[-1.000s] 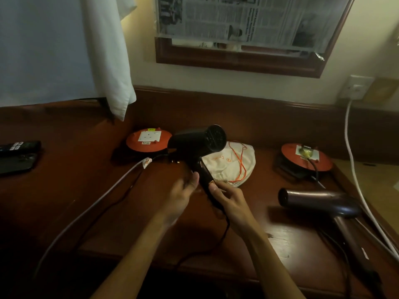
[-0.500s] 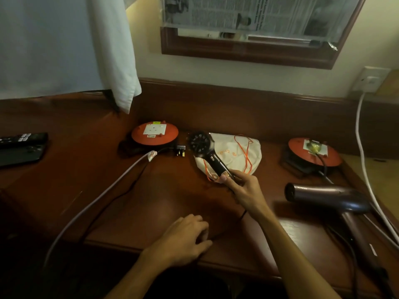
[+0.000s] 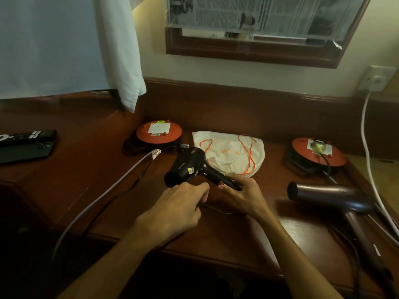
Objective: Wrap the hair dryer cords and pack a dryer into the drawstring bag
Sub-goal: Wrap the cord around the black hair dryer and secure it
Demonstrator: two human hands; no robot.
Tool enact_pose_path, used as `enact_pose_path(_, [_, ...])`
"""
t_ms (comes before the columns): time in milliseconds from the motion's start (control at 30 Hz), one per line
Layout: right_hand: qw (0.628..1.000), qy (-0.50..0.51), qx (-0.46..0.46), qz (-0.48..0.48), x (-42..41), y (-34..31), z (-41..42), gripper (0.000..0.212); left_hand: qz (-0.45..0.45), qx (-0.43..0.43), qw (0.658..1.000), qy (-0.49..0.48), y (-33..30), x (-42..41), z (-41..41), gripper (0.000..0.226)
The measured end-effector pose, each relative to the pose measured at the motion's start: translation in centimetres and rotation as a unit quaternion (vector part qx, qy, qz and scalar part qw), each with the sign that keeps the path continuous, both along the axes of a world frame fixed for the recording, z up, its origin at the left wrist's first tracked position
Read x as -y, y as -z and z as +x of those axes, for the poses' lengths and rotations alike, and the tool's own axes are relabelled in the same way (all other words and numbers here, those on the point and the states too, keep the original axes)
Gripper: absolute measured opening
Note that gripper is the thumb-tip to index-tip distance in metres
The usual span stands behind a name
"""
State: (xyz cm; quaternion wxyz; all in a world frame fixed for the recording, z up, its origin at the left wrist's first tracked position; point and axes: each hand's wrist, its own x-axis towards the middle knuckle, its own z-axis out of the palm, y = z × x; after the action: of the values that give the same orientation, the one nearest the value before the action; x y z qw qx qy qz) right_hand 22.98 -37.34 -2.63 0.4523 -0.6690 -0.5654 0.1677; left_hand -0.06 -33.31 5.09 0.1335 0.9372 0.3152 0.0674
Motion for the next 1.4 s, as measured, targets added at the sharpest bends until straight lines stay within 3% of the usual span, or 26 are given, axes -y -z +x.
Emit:
enact_pose_path(133, [0.999, -0.012, 0.036, -0.005, 0.5, -1.1, 0.1, 0.039, 0.137, -0.031, 0.990, 0.031, -2.9, -1.2, 1.1, 0.029])
enact_pose_path(233, [0.997, -0.041, 0.047, -0.036, 1.2, -2.0, 0.3, 0.044, 0.179, -0.077, 0.977, 0.090, -4.1, -3.6, 2.9, 0.032])
enact_pose_path(300, [0.995, -0.057, 0.059, -0.056, 1.7, -2.3, 0.4, 0.044, 0.147, -0.095, 0.979, 0.106, -4.3, -5.5, 4.3, 0.034])
enact_pose_path(433, [0.992, -0.072, 0.061, -0.084, 2.8, -1.8, 1.0, 0.032, -0.090, -0.159, 0.976, 0.120, -3.1, -9.1, 6.2, 0.043])
enact_pose_path(500, [0.990, -0.083, 0.045, -0.101, 3.4, -1.4, 1.5, 0.028, -0.136, -0.140, 0.972, 0.128, -1.8, -9.6, 6.4, 0.042])
enact_pose_path(767, [0.978, -0.117, -0.015, -0.170, 3.6, -1.7, 2.4, 0.023, -0.146, -0.055, 0.980, 0.125, 0.6, -9.7, 6.9, 0.025])
enact_pose_path(867, [0.978, -0.110, -0.027, -0.176, 3.7, -1.5, 1.8, 0.038, -0.154, -0.041, 0.980, 0.120, 1.2, -9.7, 6.8, 0.023])
enact_pose_path(967, [0.980, -0.095, 0.024, -0.172, 3.6, -0.6, 1.7, 0.053, -0.156, -0.033, 0.980, 0.117, 1.4, -9.8, 6.8, 0.023])
enact_pose_path(1200, [0.983, -0.086, 0.013, -0.160, 3.4, -0.4, 2.1, 0.039, -0.245, -0.083, 0.961, 0.102, 1.7, -9.9, 6.7, 0.034])
enact_pose_path(1300, [0.982, -0.088, -0.013, -0.167, 3.4, -0.4, 2.2, 0.035, -0.222, -0.134, 0.960, 0.104, 1.7, -9.6, 7.0, 0.047])
enact_pose_path(1400, [0.984, -0.079, -0.036, -0.157, 3.7, -0.5, 2.3, 0.029, -0.160, -0.140, 0.970, 0.116, 2.0, -9.5, 7.1, 0.038])
